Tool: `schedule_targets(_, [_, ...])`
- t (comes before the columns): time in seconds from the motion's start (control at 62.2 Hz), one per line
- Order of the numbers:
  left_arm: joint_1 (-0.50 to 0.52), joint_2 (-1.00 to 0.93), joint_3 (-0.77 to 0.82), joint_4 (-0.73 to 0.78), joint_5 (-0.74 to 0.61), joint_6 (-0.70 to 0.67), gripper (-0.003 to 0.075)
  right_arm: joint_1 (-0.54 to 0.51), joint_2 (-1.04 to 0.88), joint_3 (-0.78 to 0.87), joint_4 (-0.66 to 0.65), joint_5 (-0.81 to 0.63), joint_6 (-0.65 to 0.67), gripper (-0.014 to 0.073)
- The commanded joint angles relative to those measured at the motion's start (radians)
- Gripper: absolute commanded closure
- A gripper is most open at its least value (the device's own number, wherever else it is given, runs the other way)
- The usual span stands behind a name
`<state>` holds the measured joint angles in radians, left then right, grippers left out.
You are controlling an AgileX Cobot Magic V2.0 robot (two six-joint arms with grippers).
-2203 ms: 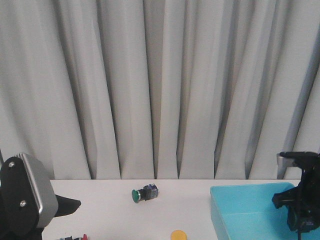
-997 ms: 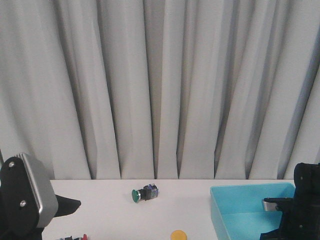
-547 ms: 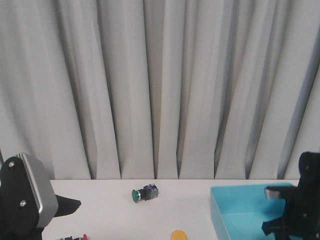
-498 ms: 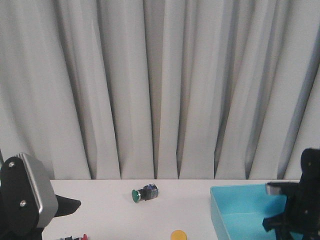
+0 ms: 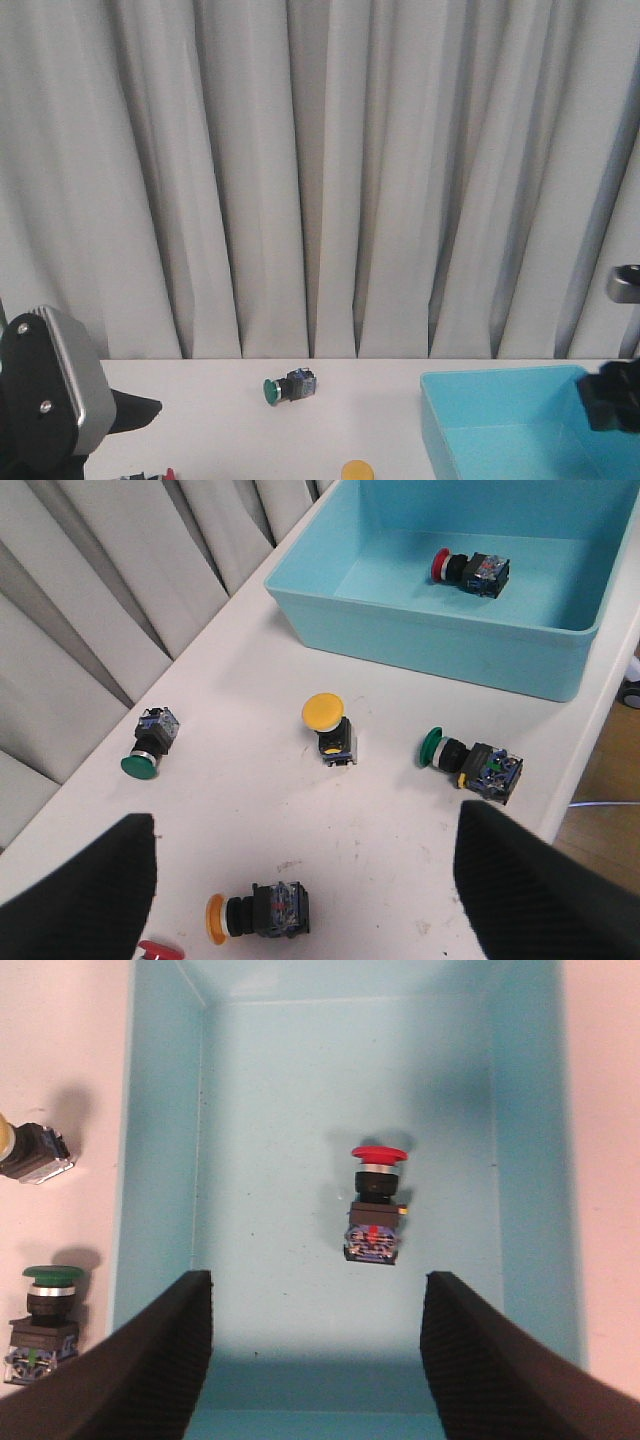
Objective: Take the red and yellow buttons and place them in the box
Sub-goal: 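Carry the red button over the blue box and release it with the right gripper, then reach the left gripper to the yellow button and grasp it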
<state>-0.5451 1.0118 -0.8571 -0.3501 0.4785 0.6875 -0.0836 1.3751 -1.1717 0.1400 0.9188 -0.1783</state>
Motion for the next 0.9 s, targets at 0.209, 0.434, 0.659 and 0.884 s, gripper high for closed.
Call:
schedule_targets(0.209, [-0.002,-0.009,-0.032,-0.021,-0.069,-0.005,0.0134,-0.002,-0.435,0.286,-0.140,-0.121,0.039,0.0169])
schedule_targets(0.434, [-0.002,-0.009,-0.032,-0.021,-0.066,-0.005,0.0134,-0.002,-0.672,0.436,-0.127,-0.157,0.026,0.0193])
schedule_targets(0.659, [-0.002,-0.009,-0.032,-0.021,-0.066,-0.005,0.0134,-0.002,-0.801,0.494,-0.037,-0.135,-0.006,0.0193])
schedule_targets(0.884, [-0.002,-0.009,-0.032,-0.021,-0.066,-0.005,0.0134,-0.002,-0.812,0.496,0.030,-0.121,-0.072,0.0193])
